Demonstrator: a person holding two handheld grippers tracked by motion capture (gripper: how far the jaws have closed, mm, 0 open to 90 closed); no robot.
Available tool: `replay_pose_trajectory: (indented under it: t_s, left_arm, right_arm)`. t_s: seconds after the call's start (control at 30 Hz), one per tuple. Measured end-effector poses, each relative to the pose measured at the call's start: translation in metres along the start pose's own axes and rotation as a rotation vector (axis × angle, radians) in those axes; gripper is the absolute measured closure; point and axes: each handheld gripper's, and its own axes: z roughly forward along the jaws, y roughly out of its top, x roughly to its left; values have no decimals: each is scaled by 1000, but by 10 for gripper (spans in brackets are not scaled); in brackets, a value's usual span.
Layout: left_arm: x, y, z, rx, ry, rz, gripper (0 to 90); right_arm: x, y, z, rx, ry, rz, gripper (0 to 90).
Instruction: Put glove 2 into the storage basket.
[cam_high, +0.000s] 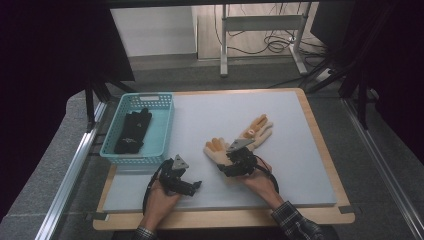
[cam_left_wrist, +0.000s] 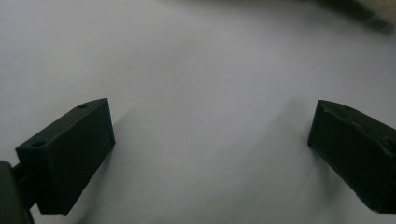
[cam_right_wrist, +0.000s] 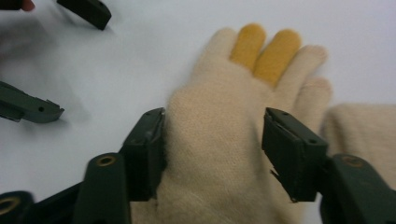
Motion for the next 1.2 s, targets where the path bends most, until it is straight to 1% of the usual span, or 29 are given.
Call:
replay_pose_trajectory:
  t_s: [0.03, 0.13, 0.23, 0.33, 0.37, 0.4, 0.47, 0.5, 0.57, 0.63, 0.7, 0.77, 0.8, 0.87, 0.9, 0.93, 1.0, 1.07, 1.1, 1.2]
  left_arm:
    - [0, 0, 0, 0, 0, 0, 7]
    - [0, 0, 0, 0, 0, 0, 7]
    - [0, 0, 0, 0, 0, 0, 7]
    - [0, 0, 0, 0, 0, 0, 7]
    - [0, 0, 0, 0, 0, 0, 7]
    - [0, 0, 0, 0, 0, 0, 7]
    - [0, 0, 0, 0, 0, 0, 7]
    - [0, 0, 0, 0, -1, -2, 7]
    - [0, 0, 0, 0, -1, -2, 7]
    - [0, 0, 0, 0, -1, -3, 7]
    - [0, 0, 0, -1, 0, -3, 8]
    - [0, 0, 0, -2, -2, -5, 12]
    - [1, 0, -1, -4, -1, -9, 17]
    - [1, -1, -3, -6, -3, -20, 32]
    - [1, -2, -4, -4, 0, -21, 31]
    - [1, -3, -5, -1, 8, -13, 31]
    - [2, -6, -7, 3, 12, -21, 28]
    - [4, -8, -10, 13, 26, -28, 22]
    - [5, -9, -11, 14, 26, -32, 21]
    - [8, -14, -14, 6, 31, -38, 20]
  right_arm:
    - [-2, 0, -3, -10, 1, 2, 371]
    - [-14, 0, -19, -50, 3, 45, 342]
    - [-26, -5, -33, -70, -5, 71, 343]
    - [-35, -14, -46, -105, 13, 103, 367]
    - [-36, -16, -49, -111, 18, 108, 371]
    - [-36, -18, -53, -118, 37, 117, 374]
    - [-34, -20, -58, -122, 34, 108, 374]
    - [-33, -21, -60, -126, 22, 92, 374]
    - [-32, -22, -64, -124, 5, 82, 379]
    - [-34, -24, -64, -113, -16, 78, 420]
    - [-38, -29, -61, -83, -29, 84, 524]
    - [-40, -36, -55, -41, -37, 82, 620]
    - [-41, -39, -52, -21, -48, 72, 657]
    - [-42, -46, -48, 13, -65, 65, 712]
    - [-43, -49, -46, 18, -64, 65, 731]
    - [-42, -52, -45, 21, -52, 71, 746]
    - [-39, -54, -43, 23, -23, 59, 762]
    - [-32, -55, -40, 29, -10, 38, 768]
    - [-28, -55, -38, 31, -3, 29, 768]
    - [-17, -52, -34, 22, 28, 21, 767]
